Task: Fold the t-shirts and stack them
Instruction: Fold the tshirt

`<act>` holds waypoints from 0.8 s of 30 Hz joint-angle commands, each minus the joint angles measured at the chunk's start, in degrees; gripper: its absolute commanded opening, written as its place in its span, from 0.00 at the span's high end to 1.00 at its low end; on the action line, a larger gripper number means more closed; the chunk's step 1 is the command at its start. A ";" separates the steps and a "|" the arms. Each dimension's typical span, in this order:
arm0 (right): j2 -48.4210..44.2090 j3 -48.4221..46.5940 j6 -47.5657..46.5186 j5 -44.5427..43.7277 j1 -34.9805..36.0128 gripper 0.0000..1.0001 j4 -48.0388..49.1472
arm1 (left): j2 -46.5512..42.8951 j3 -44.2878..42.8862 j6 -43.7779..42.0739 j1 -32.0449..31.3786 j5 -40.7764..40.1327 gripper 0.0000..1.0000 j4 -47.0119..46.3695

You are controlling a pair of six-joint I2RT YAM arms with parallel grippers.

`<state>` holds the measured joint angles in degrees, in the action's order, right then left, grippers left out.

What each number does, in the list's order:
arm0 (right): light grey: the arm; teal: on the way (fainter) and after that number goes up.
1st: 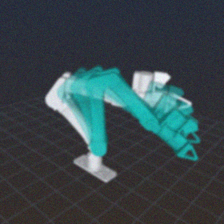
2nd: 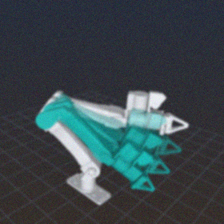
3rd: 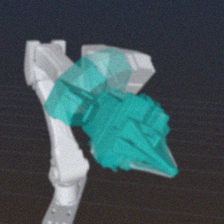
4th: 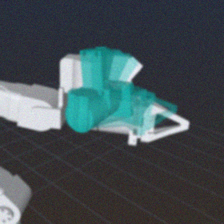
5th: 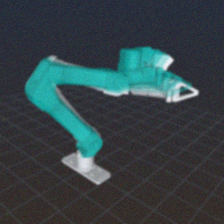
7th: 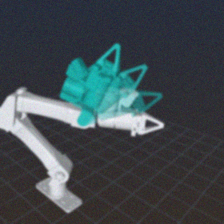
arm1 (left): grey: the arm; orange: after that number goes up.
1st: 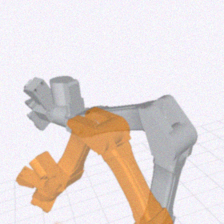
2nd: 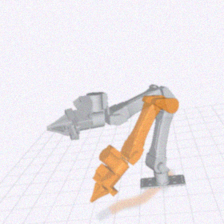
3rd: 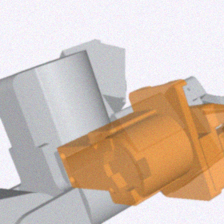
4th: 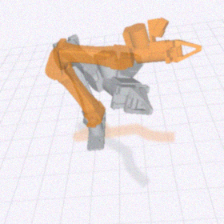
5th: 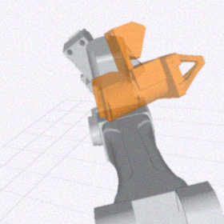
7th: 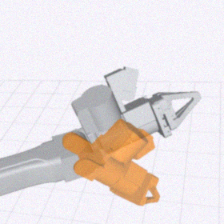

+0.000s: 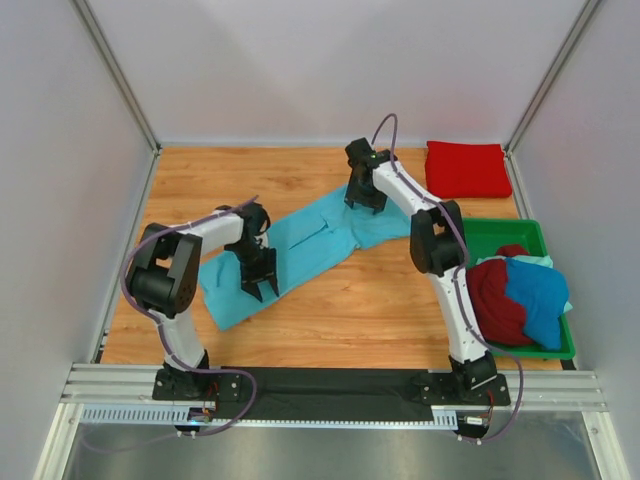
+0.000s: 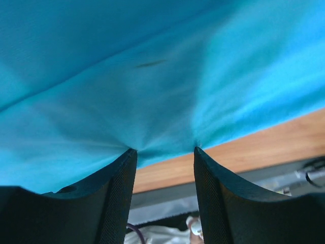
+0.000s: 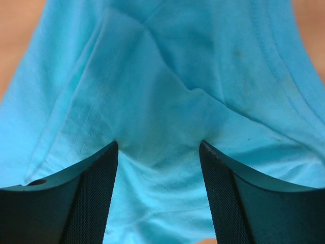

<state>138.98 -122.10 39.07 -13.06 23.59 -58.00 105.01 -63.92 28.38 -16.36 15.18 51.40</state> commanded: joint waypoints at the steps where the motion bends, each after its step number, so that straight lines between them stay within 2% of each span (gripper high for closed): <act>1: 8.40 -11.99 -8.65 -0.22 0.14 0.34 4.47 | -0.15 3.80 8.51 -6.48 6.87 0.44 -5.77; 3: 11.40 -18.59 -12.15 1.19 0.22 0.33 6.04 | -1.29 3.81 12.55 -11.22 11.26 0.44 -9.36; 6: 10.09 -19.93 -14.37 2.78 0.14 0.31 9.21 | -2.35 -0.83 13.19 -16.58 14.26 0.43 -10.26; 8: 7.81 -19.40 -15.42 2.60 0.22 0.28 9.31 | -4.46 -3.65 11.79 -17.82 13.31 0.41 -8.69; 9: 4.75 -17.92 -15.69 2.69 0.05 0.16 9.04 | -5.68 -5.41 10.13 -18.09 12.86 0.40 -6.85; 10: 3.16 -16.95 -16.21 2.78 0.22 0.14 8.87 | -8.39 -6.03 9.07 -18.09 12.16 0.39 -5.97; 14: -4.14 -11.59 -16.31 1.28 1.01 0.11 5.19 | -15.61 -9.20 0.91 -17.92 0.15 0.32 -0.34; 15: -5.20 -10.71 -16.31 1.11 1.19 0.11 4.39 | -16.41 -9.55 -0.42 -17.74 -1.37 0.27 0.62; 16: -6.77 -8.87 -16.04 0.58 1.36 0.10 3.69 | -17.03 -9.64 -1.74 -17.13 -2.34 0.12 1.07; 17: -7.22 -8.07 -15.43 -0.29 1.89 0.10 3.16 | -16.60 -9.73 -2.79 -16.78 -4.00 0.04 1.42; 18: -7.58 -7.37 -15.17 -0.39 2.07 0.10 2.63 | -15.81 -10.08 -4.46 -16.08 -4.54 0.00 2.90; 24: -5.04 -7.80 -13.31 0.23 4.70 0.10 1.56 | -7.90 -9.91 -8.95 -12.91 -8.67 0.00 3.46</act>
<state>132.46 -129.75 25.19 -11.94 26.39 -54.83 93.86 -74.89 24.40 -30.11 11.18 52.25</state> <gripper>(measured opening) 0.902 0.994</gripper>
